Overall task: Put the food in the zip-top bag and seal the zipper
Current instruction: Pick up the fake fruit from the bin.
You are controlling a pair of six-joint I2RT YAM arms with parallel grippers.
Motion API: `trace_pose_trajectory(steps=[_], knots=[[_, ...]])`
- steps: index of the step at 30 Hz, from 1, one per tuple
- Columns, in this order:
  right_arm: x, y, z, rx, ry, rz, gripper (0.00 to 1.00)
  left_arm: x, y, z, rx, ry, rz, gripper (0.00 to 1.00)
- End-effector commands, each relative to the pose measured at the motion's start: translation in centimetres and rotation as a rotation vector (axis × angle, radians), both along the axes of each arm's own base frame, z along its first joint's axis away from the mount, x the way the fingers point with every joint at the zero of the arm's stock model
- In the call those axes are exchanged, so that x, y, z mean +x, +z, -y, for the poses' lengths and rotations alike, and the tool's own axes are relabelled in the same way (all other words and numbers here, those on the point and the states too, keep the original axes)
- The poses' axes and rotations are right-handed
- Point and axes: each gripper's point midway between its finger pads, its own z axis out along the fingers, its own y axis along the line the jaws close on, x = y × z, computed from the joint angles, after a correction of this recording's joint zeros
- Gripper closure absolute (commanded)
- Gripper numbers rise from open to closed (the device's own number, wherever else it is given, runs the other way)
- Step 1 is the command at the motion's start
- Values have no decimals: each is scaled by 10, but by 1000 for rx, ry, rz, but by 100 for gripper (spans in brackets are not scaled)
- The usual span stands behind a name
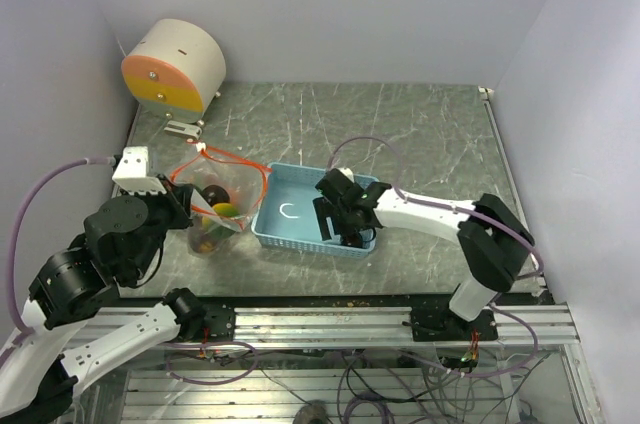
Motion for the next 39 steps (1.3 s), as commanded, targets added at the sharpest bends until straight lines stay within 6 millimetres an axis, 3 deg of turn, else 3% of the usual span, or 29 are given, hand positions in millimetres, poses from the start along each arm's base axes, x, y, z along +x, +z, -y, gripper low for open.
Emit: trace_pose_trajectory(steps=[1,5,7,11,13,15,18,21,25,28,33,39], knots=[[4,-22,5,-91,-41,0,21,0,5,0,-25,-2,21,93],[2,-35,4,-125,-32,-9,25,-1,2,-2,-28,5,19,93],[2,-32,1,-131,-23,10,34,-1,1,-2,-26,9,16,93],[8,-9,-5,-94,-8,62,74,-1,0,0,-31,3,9,93],[13,7,-9,-62,-5,99,83,-1,0,1,-39,0,10,93],[19,26,-16,-17,3,148,85,-1,-2,2,-43,-1,10,93],[27,57,-22,45,9,218,82,0,-3,3,-43,-3,4,93],[29,76,-18,29,-5,229,56,0,-3,5,-43,-9,-2,93],[9,60,3,-86,-12,110,31,-2,-1,3,-57,-8,11,93],[-9,45,19,-151,-23,23,27,-3,3,3,-68,-15,32,93],[-33,25,29,-187,-19,-96,26,-4,5,1,-51,-20,25,93],[-43,-6,23,-182,19,-168,26,-10,3,-10,-64,4,44,93]])
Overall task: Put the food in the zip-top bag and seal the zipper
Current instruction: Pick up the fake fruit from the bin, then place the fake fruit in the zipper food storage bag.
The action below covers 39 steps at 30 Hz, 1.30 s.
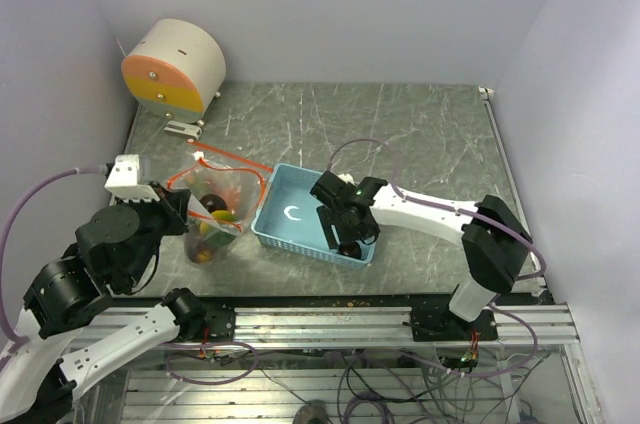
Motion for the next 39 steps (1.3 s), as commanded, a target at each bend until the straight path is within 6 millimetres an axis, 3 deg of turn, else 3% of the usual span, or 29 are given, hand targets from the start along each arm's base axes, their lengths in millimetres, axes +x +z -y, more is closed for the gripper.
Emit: trace_pose_trajectory(steps=[1,5,9,10,13,16,17,26,31,35,36,39], knots=[[-14,-28,-3,2,11,-85,26,-4,9,-9,-33,16,46,93],[-20,-51,-2,-4,19,-121,27,-3,7,-10,-22,22,36,93],[-26,-60,2,-8,17,-134,37,0,4,-6,-10,19,25,93],[-25,-59,4,-10,15,-126,44,0,3,-5,-9,20,23,93],[-19,-49,6,-16,2,-86,82,2,1,-2,-14,17,21,93],[-8,-31,4,-7,2,-34,99,3,0,0,-17,17,18,93],[-4,-24,1,5,5,-13,100,3,0,0,-18,17,17,93],[46,66,-33,192,11,259,100,3,-2,1,-20,17,11,93],[48,134,-65,470,108,383,100,7,-7,12,-25,-12,3,93],[38,207,-92,749,224,496,100,14,-9,32,-43,-62,-2,93],[35,225,-97,802,252,521,100,16,-4,42,-62,-97,11,93],[33,254,-103,863,297,563,100,22,14,69,-89,-187,29,93]])
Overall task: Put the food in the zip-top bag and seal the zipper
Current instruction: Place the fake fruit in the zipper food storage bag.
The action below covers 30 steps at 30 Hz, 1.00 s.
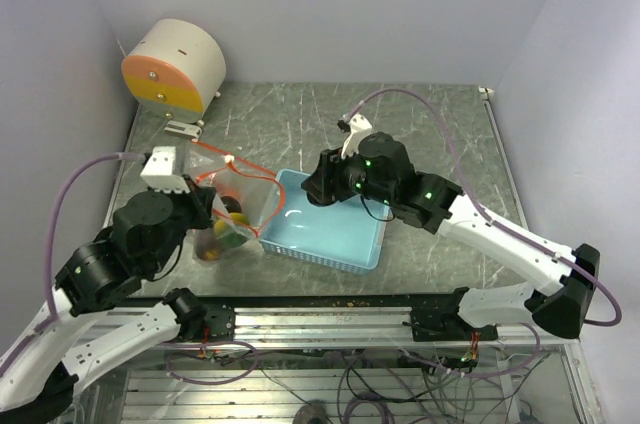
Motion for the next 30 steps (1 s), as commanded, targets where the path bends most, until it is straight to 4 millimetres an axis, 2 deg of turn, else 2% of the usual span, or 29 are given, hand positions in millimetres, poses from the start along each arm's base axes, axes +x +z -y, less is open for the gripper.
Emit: trace_pose_trajectory(steps=[1,4,7,12,14,17,18,19,20,21,23,26,30], knots=[[-3,62,-22,155,115,135,100,11,42,48,-109,-154,77,93],[-4,93,-18,223,111,206,100,17,63,70,-133,-225,105,93],[-7,119,-8,278,95,269,100,21,73,96,-175,-306,131,93],[-8,140,10,286,50,333,100,28,74,134,-263,-410,149,93],[-10,143,17,293,36,349,100,31,66,146,-292,-432,133,93],[-13,148,29,303,13,371,100,38,39,166,-334,-464,113,93],[-13,148,32,298,8,374,100,40,26,173,-353,-472,107,93],[-14,146,34,291,6,374,100,43,0,180,-366,-478,74,93],[-14,145,34,285,8,374,100,44,-6,187,-399,-492,76,93],[-15,141,34,273,14,367,100,45,-29,193,-406,-497,39,93],[-16,130,31,250,34,348,100,47,-53,202,-422,-505,0,93],[-20,111,24,212,81,313,100,51,-71,206,-427,-494,-34,93],[-33,85,21,166,158,274,100,56,-70,198,-380,-446,-37,93]])
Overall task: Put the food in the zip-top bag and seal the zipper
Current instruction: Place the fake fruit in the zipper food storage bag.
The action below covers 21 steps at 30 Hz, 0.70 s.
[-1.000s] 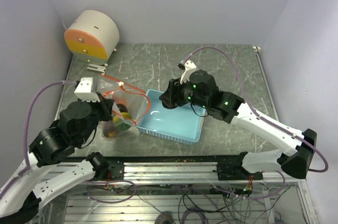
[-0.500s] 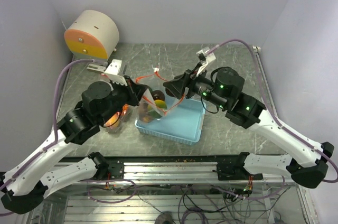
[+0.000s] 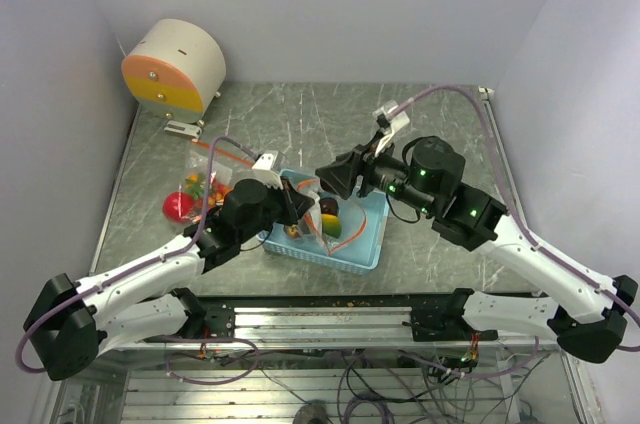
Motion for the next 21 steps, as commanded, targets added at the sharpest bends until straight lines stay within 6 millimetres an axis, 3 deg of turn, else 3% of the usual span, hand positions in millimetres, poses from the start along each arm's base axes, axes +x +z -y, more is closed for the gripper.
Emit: trace_pose_trajectory(steps=[1,7,14,17,21], knots=[[-15,-34,0,-84,83,-31,100,10,62,2,-120,34,121,93],[-32,-61,-4,-116,171,-69,100,12,75,-15,-73,88,141,93],[14,-111,0,-244,-70,-122,99,9,72,-10,-75,63,115,93],[30,-126,3,-295,-151,-126,82,7,66,-11,-69,63,103,93],[30,-130,-2,-319,-151,-118,41,8,66,-16,-52,80,109,93]])
